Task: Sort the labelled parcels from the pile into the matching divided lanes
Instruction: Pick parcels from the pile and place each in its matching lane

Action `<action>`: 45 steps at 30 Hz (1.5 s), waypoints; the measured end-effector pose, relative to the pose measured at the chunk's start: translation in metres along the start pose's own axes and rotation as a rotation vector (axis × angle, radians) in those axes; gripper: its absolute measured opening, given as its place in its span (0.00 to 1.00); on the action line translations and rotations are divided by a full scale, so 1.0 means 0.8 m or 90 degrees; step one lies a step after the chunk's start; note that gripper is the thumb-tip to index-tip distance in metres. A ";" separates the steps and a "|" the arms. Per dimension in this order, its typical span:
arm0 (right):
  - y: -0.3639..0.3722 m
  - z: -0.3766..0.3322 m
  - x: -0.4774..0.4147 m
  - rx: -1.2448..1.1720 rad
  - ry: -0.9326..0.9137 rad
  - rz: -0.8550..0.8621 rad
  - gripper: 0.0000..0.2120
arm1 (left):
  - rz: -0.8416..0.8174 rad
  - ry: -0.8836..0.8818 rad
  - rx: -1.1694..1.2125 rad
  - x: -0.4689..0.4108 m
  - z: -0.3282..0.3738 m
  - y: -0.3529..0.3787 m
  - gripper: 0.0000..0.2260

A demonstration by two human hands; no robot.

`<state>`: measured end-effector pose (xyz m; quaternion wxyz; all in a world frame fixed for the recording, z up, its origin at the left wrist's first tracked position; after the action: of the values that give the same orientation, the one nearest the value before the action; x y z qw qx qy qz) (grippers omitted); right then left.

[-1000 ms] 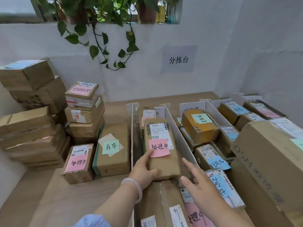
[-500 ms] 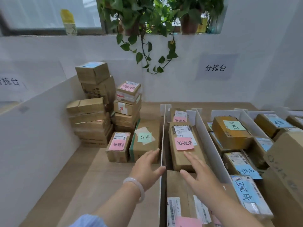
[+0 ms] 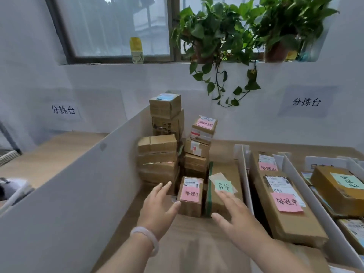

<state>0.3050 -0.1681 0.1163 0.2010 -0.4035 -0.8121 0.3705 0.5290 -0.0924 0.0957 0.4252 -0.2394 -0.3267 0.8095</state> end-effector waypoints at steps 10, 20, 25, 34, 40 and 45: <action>0.069 -0.103 -0.181 0.034 -0.004 0.006 0.29 | 0.070 -0.034 0.075 -0.164 -0.076 -0.092 0.28; 0.075 -0.115 -0.365 -0.066 0.064 0.009 0.34 | 0.081 -0.139 0.136 -0.276 -0.114 -0.066 0.38; 0.089 -0.109 -0.402 -0.222 0.134 0.028 0.33 | 0.075 -0.150 0.225 -0.294 -0.126 -0.050 0.40; 0.069 -0.090 -0.318 -0.286 0.106 0.208 0.26 | 0.156 -0.141 0.329 -0.244 -0.102 -0.067 0.29; 0.047 -0.064 -0.195 -0.466 0.151 0.265 0.11 | 0.104 -0.118 0.448 -0.157 -0.059 -0.057 0.20; 0.041 -0.035 -0.095 -0.503 0.201 0.330 0.14 | 0.075 -0.123 0.487 -0.098 -0.034 -0.049 0.13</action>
<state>0.3841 -0.2037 0.1072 0.0542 -0.6888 -0.7229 0.0067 0.6090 -0.1330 0.1142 0.4038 -0.0047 -0.0260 0.9145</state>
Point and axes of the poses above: each hand's wrist, its own x-axis away from the middle knuckle, its own y-axis out of the palm, z = x × y, the point moved 7 cm from there along -x, towards the middle knuckle
